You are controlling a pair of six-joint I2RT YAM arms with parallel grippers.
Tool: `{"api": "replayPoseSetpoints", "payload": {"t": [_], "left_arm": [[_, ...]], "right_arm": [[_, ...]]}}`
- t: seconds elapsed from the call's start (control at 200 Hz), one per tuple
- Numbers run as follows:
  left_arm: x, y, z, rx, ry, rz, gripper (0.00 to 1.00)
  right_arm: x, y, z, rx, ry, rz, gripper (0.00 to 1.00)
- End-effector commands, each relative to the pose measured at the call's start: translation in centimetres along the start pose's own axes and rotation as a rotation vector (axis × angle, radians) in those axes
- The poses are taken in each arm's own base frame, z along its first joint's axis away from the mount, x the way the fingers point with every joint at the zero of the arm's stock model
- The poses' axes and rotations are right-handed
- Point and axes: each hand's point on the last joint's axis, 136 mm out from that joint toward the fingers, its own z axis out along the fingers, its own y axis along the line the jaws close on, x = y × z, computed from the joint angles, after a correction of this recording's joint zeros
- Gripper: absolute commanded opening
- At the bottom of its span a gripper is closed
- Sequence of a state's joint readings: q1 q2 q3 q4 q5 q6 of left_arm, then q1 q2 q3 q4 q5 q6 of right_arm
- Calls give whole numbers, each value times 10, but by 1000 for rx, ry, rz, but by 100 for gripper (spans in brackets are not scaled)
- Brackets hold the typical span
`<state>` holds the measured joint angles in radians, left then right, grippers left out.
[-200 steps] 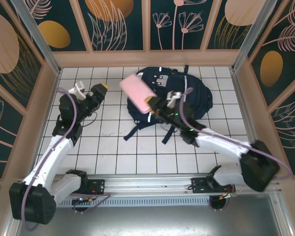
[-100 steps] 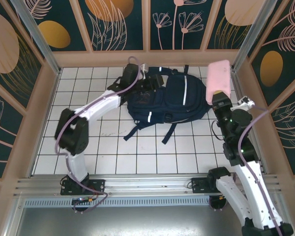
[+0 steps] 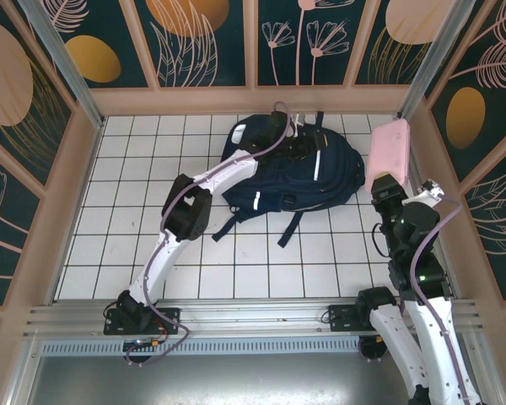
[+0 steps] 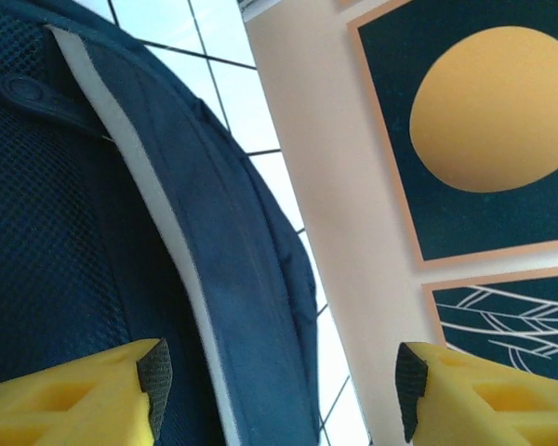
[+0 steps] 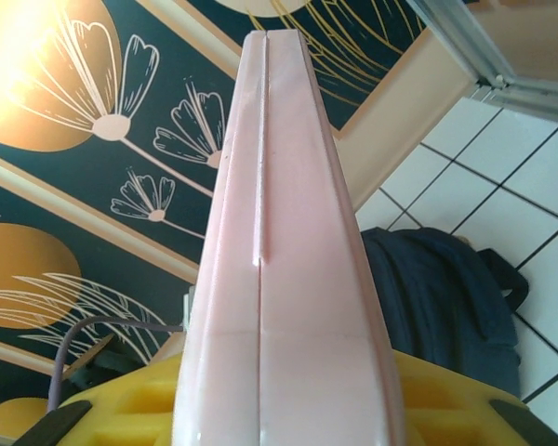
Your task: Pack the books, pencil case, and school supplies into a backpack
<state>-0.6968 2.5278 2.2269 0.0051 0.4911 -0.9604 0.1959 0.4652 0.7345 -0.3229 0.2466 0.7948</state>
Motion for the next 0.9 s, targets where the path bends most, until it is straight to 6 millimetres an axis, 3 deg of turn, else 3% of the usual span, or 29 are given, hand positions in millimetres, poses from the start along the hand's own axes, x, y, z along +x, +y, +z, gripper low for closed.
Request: {"api": "replayPoseSetpoints", "payload": {"t": [0.0, 0.275, 0.55, 0.801, 0.896], "left_arm": [[-3, -19, 12, 80, -5, -20, 67], [6, -4, 27, 75, 1, -60, 59], [14, -8, 33, 73, 7, -52, 48], [28, 15, 44, 22, 31, -91, 42], [29, 26, 44, -31, 24, -79, 36]], "right_arm": [[-6, -3, -1, 4, -41, -50, 27], [3, -8, 4, 0, -23, -54, 28], [14, -13, 10, -3, 3, -41, 29], [20, -15, 12, -5, 23, -32, 29], [20, -15, 12, -7, 25, -32, 29]]}}
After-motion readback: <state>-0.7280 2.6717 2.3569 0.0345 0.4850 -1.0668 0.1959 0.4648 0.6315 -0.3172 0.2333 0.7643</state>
